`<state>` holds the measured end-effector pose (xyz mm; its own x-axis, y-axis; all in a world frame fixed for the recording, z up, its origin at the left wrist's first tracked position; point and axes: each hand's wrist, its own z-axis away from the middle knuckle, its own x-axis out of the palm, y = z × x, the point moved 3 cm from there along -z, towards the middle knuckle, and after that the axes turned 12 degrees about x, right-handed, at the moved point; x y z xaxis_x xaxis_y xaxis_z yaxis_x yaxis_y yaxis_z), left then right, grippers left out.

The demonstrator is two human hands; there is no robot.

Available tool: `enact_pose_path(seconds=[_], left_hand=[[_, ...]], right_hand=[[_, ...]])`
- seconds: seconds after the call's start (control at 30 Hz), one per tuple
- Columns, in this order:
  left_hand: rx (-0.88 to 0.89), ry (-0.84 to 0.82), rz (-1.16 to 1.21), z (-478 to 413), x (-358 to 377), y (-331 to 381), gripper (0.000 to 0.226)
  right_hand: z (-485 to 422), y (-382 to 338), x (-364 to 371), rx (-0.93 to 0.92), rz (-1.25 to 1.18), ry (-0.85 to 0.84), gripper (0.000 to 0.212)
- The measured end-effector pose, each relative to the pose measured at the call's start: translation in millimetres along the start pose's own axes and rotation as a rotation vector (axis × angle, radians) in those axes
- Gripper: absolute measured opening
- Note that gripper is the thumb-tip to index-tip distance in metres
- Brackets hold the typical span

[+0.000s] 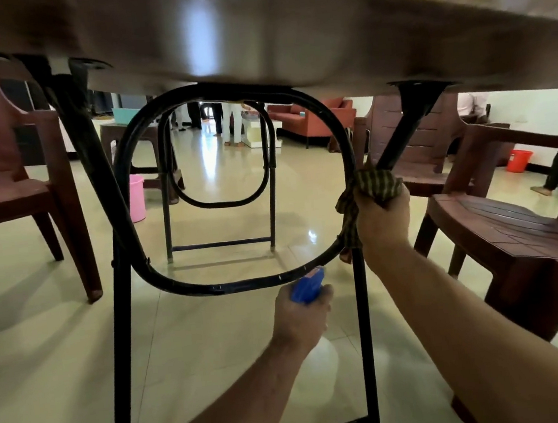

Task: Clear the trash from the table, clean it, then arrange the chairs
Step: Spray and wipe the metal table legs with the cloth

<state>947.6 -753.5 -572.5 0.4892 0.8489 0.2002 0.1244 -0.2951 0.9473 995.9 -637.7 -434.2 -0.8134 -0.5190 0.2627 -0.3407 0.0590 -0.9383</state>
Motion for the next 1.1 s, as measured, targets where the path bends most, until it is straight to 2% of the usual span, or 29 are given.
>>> enact_pose_path(seconds=[0.07,0.13,0.27,0.37,0.43,0.57,0.63,0.67,0.73,0.8,0.83,0.9,0.97,1.03,1.1], left_hand=[[0.019,-0.007,0.014,-1.6,-1.2,4.8,0.023],[0.036,-0.018,0.000,-3.5,-3.0,5.4,0.022],[0.008,-0.018,-0.016,-0.9,-4.6,1.1,0.028],[0.010,-0.026,-0.016,-0.6,-1.7,-1.2,0.029],[0.005,-0.029,-0.020,0.1,-1.1,-1.0,0.033],[-0.023,-0.019,-0.061,1.0,-2.0,-1.1,0.026],[-0.019,-0.033,-0.074,-0.1,-4.7,-3.9,0.026],[-0.023,-0.037,-0.075,-0.8,-7.6,-5.3,0.027],[-0.044,-0.027,-0.057,0.0,-14.6,-10.6,0.027],[-0.053,-0.023,-0.061,-2.2,-23.2,-20.8,0.032],[-0.051,-0.024,-0.086,-3.7,-26.5,-26.1,0.036],[-0.051,-0.016,-0.128,-3.1,-31.0,-31.2,0.036],[-0.050,-0.006,-0.174,-2.9,-34.2,-33.4,0.026],[-0.043,-0.008,-0.194,-2.3,-34.8,-33.8,0.020],[-0.043,-0.023,-0.172,-3.2,-34.8,-33.7,0.027]], right_hand=[[2.9,-15.8,0.1,-0.073,-0.106,0.019,0.019],[2.0,-23.0,-0.2,-0.120,-0.132,-0.012,0.017],[-1.1,-16.1,-5.6,0.035,0.059,-0.119,0.015],[-7.0,-24.5,-8.6,-0.124,0.068,-0.043,0.017],[-9.5,-14.0,-8.2,-0.188,0.164,-0.029,0.027],[-9.8,71.9,-25.1,-0.004,0.601,-0.203,0.054],[-14.5,93.0,-30.0,0.012,0.756,-0.175,0.049],[-20.6,89.9,-27.8,0.040,0.749,-0.134,0.041],[-35.3,71.7,-21.5,0.115,0.513,-0.124,0.039],[-46.3,51.0,-19.6,0.032,0.372,-0.170,0.051],[-47.2,45.0,-22.3,-0.038,0.397,-0.216,0.055],[-46.4,47.5,-35.3,-0.126,0.619,-0.293,0.052],[-49.6,61.4,-54.4,-0.189,0.912,-0.267,0.047],[-46.9,70.2,-63.6,-0.222,1.058,-0.216,0.045],[-42.9,61.2,-52.5,-0.286,0.895,-0.184,0.047]])
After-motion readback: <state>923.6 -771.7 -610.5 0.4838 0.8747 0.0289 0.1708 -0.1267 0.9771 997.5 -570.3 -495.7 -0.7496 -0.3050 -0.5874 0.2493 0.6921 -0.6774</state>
